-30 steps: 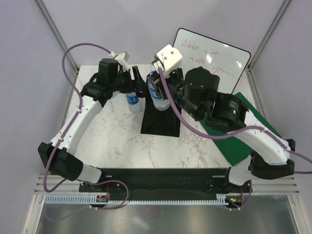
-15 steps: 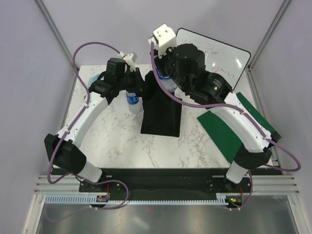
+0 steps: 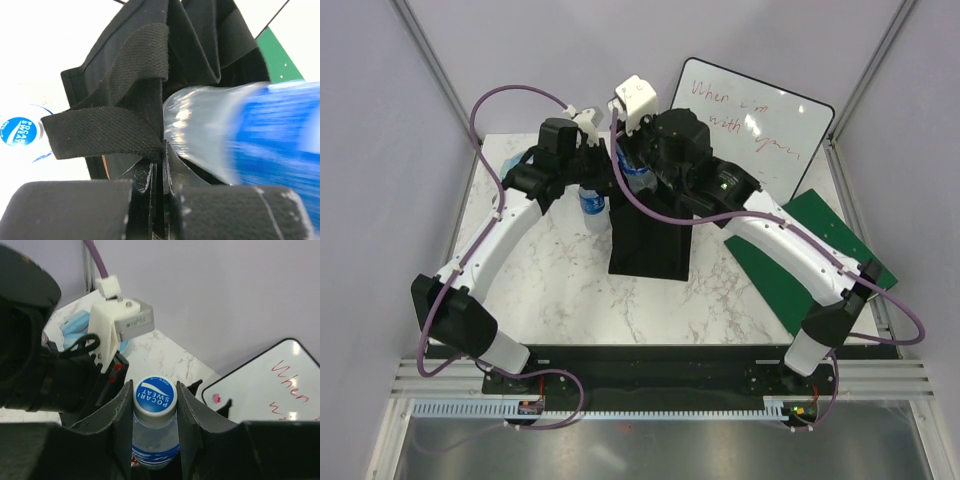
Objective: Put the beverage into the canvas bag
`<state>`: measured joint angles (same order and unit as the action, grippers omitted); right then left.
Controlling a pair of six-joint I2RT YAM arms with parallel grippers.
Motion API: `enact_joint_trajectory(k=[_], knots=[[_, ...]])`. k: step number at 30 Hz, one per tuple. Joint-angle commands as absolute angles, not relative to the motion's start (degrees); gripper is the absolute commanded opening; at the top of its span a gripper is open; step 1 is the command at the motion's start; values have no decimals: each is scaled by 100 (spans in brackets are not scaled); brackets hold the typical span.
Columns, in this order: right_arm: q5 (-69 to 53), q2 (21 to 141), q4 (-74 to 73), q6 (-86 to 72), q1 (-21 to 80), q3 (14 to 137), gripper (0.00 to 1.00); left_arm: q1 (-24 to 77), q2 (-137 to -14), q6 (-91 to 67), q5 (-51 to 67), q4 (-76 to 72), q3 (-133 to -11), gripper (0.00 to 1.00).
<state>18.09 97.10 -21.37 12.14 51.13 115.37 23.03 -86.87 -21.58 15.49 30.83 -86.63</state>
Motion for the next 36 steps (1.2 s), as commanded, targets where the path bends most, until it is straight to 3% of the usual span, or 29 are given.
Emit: enact_joint_trajectory(k=[1,9,20,36], knots=[[1363,9168,-520,1170,4809,10559,0,2312,-8640,-2021,1644,2883,-8877,2],[634,9237,421,1160,4307,10020,0,2320,-8525,-1960,1591,2892,-8824,2],[-228,8974,1993,1283,3648,8219,0,2312,-8455,-2013,1635,2892,-8745,2],[-677,9299,2039,1169,3349,7648,0,2312,-8385,-2030,1573,2892,-8727,2]])
